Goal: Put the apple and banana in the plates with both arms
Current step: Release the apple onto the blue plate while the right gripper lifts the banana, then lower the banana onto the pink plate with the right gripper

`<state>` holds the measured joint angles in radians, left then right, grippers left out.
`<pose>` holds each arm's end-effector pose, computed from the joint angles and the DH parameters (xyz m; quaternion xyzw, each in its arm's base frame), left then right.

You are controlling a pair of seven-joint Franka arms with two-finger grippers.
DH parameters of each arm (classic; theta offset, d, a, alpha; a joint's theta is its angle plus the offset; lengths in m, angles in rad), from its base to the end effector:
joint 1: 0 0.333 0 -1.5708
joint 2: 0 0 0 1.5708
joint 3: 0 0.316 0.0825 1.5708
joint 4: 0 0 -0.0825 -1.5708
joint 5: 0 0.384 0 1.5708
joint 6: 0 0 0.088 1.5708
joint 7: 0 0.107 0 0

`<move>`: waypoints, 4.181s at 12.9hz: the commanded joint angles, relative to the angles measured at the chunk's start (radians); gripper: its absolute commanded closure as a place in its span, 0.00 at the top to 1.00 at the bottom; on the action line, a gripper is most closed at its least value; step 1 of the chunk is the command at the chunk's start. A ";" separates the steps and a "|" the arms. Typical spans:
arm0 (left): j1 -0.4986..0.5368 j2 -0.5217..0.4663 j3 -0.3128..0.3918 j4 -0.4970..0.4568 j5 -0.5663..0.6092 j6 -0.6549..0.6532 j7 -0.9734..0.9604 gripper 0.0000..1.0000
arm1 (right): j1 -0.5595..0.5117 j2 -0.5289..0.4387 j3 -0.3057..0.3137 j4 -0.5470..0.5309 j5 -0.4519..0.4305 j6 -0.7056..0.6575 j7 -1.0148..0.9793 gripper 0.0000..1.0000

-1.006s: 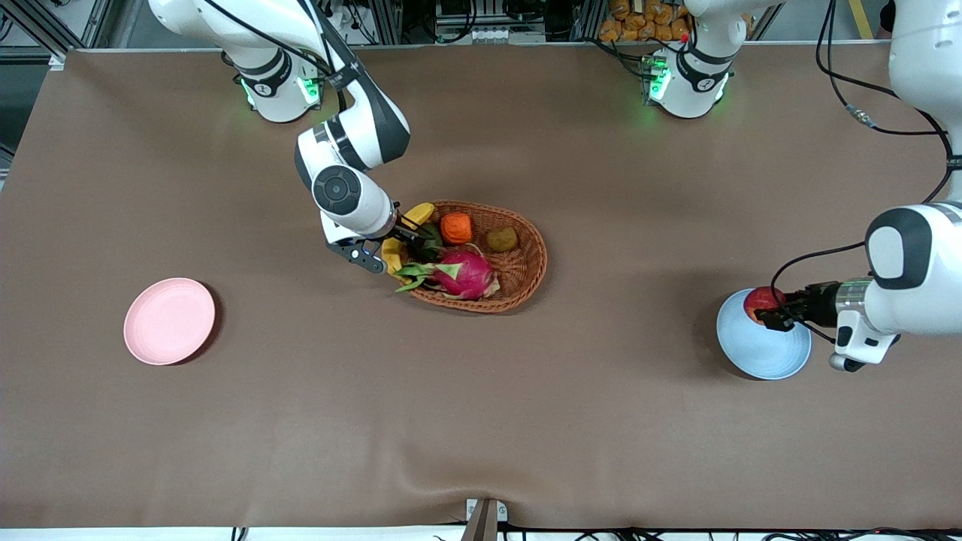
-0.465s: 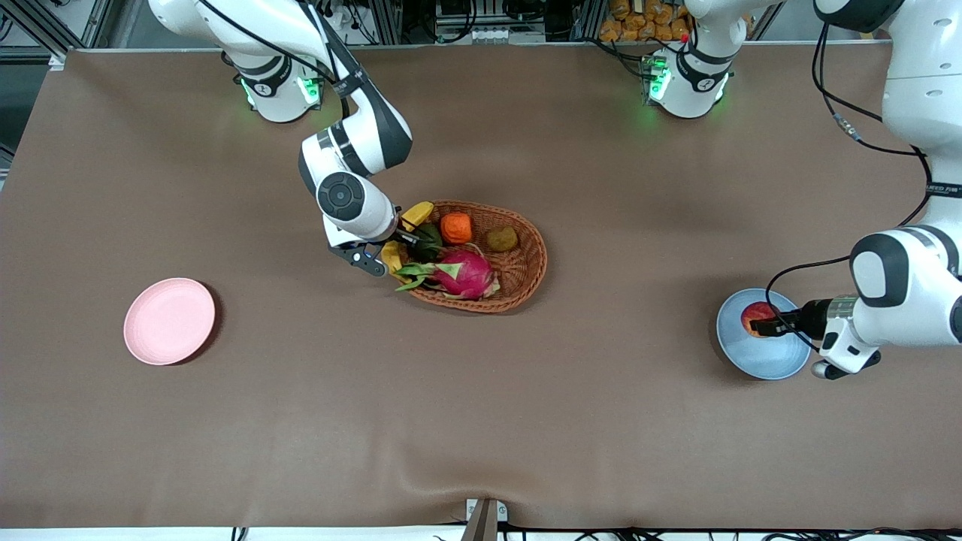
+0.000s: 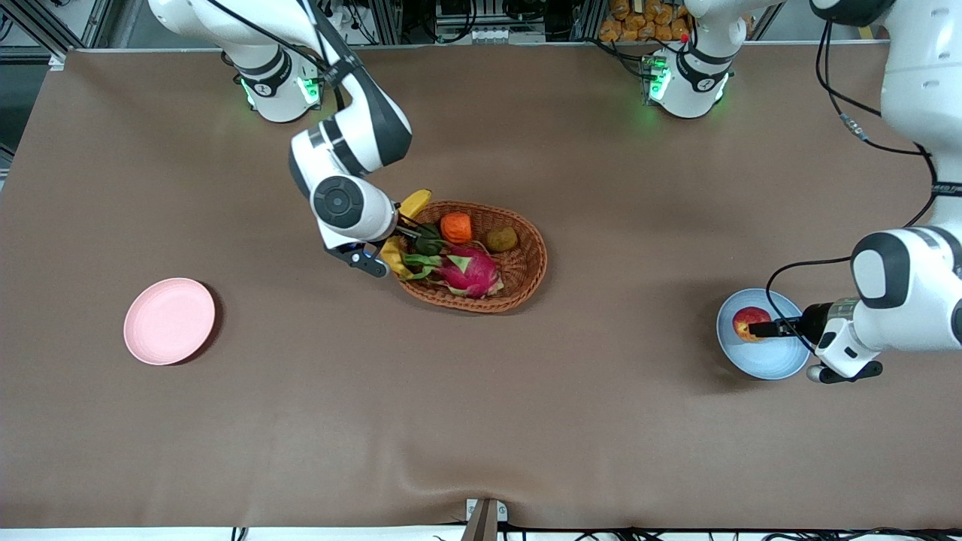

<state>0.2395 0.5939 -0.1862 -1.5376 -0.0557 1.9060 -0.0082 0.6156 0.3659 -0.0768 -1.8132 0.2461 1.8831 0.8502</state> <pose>0.6747 0.0494 0.2966 0.9897 0.0523 -0.1059 0.0808 0.5098 0.3292 0.3208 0.9630 -0.2058 -0.1732 0.0191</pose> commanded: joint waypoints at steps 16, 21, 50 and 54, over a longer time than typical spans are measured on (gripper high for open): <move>-0.046 -0.537 -0.153 0.114 0.106 -0.394 -0.228 1.00 | -0.529 -0.062 0.006 -0.034 -0.228 -0.087 -0.756 0.01; -0.181 -0.583 -0.031 0.105 0.096 -0.465 -0.207 1.00 | -0.675 0.017 0.008 0.027 -0.283 -0.090 -0.900 0.00; -0.365 -0.654 0.202 0.013 0.063 -0.435 -0.141 1.00 | -0.715 0.041 0.015 0.229 -0.271 -0.157 -1.129 1.00; -0.365 -0.648 0.203 0.013 0.040 -0.407 -0.141 1.00 | -0.646 -0.177 0.015 0.089 -0.271 -0.157 -1.070 1.00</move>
<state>-0.1291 -0.0370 0.0163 -1.5068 0.0009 1.4761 -0.1569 -0.0664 0.3289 -0.0603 -1.5996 -0.0178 1.7088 -0.2609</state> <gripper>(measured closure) 0.000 0.000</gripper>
